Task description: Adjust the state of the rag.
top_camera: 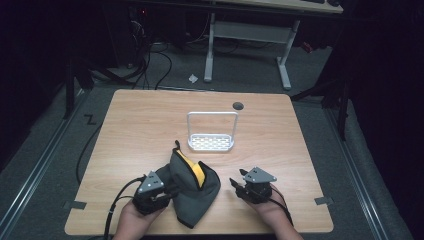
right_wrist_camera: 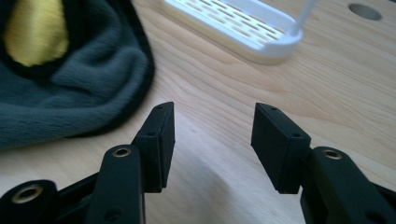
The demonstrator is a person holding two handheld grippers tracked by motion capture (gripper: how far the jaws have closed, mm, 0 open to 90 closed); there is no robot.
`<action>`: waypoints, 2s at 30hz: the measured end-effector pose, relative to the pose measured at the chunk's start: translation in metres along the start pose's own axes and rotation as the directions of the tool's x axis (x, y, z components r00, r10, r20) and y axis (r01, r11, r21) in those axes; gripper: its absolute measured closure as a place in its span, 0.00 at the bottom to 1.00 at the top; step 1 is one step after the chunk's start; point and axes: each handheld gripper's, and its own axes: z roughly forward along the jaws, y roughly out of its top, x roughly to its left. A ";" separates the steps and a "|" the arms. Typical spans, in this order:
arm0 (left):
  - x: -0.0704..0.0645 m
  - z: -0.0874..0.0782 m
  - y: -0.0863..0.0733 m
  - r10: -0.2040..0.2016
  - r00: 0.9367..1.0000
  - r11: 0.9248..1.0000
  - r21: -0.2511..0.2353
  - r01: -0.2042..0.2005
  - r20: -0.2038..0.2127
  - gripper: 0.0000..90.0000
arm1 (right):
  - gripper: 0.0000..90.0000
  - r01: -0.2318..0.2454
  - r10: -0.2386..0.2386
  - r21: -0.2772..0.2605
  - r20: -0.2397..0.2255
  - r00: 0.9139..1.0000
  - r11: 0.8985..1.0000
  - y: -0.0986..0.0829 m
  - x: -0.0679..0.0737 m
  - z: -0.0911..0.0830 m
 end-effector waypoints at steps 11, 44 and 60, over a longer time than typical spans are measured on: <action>0.043 -0.007 -0.007 -0.093 0.989 0.993 -0.089 0.083 -0.114 0.55 | 0.53 0.080 -0.082 -0.026 -0.100 0.992 0.996 0.013 0.046 0.003; 0.041 0.017 -0.012 -0.070 0.996 0.997 0.021 0.071 -0.058 0.93 | 0.96 0.077 -0.068 0.090 -0.099 0.993 0.993 0.007 0.032 0.013; 0.013 0.031 -0.007 -0.007 1.000 0.998 0.056 0.007 0.009 0.93 | 0.79 -0.064 0.064 0.023 0.016 0.998 0.998 0.005 -0.010 -0.004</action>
